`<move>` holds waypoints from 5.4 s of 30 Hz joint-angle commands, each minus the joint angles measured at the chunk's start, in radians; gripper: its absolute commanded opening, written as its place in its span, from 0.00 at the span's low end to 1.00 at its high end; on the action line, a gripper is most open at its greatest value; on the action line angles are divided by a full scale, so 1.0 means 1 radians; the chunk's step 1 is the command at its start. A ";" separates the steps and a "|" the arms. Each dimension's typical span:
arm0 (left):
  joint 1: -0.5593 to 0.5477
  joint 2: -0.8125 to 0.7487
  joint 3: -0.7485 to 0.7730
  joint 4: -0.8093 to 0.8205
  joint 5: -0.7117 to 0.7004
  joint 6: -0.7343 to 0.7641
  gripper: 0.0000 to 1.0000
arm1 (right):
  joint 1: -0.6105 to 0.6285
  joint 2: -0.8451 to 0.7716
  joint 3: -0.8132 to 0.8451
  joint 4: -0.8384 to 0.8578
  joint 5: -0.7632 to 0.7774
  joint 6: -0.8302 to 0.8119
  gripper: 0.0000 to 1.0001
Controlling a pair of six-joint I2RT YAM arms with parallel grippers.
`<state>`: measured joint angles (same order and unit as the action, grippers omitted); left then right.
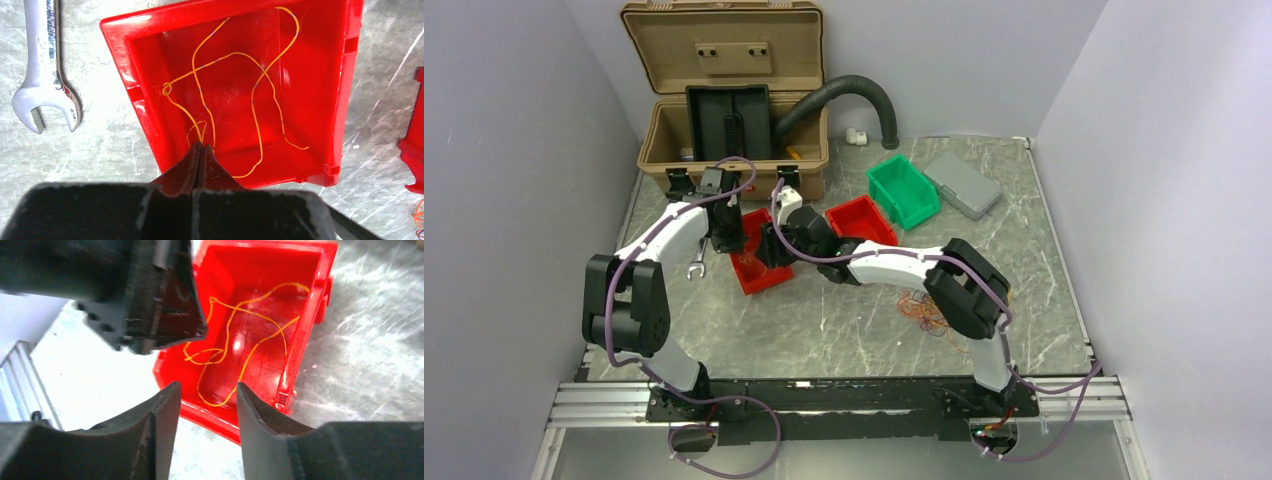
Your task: Untangle the cables
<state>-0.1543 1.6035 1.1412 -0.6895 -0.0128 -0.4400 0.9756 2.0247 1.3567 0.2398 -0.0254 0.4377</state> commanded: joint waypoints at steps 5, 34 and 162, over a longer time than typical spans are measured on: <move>-0.012 0.005 0.071 0.003 -0.021 -0.003 0.10 | -0.008 -0.196 -0.055 0.012 0.085 -0.001 0.58; -0.317 -0.035 0.045 0.227 0.040 -0.123 0.55 | -0.344 -1.059 -0.657 -0.546 0.325 0.130 0.69; -0.475 -0.532 -0.293 0.322 0.180 0.056 0.75 | -0.348 -1.223 -0.593 -0.782 -0.174 0.075 0.64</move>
<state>-0.5991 1.0191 0.8566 -0.4175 0.1444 -0.3862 0.6270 0.8104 0.7906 -0.5179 -0.2741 0.5392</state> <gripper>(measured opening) 0.756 0.651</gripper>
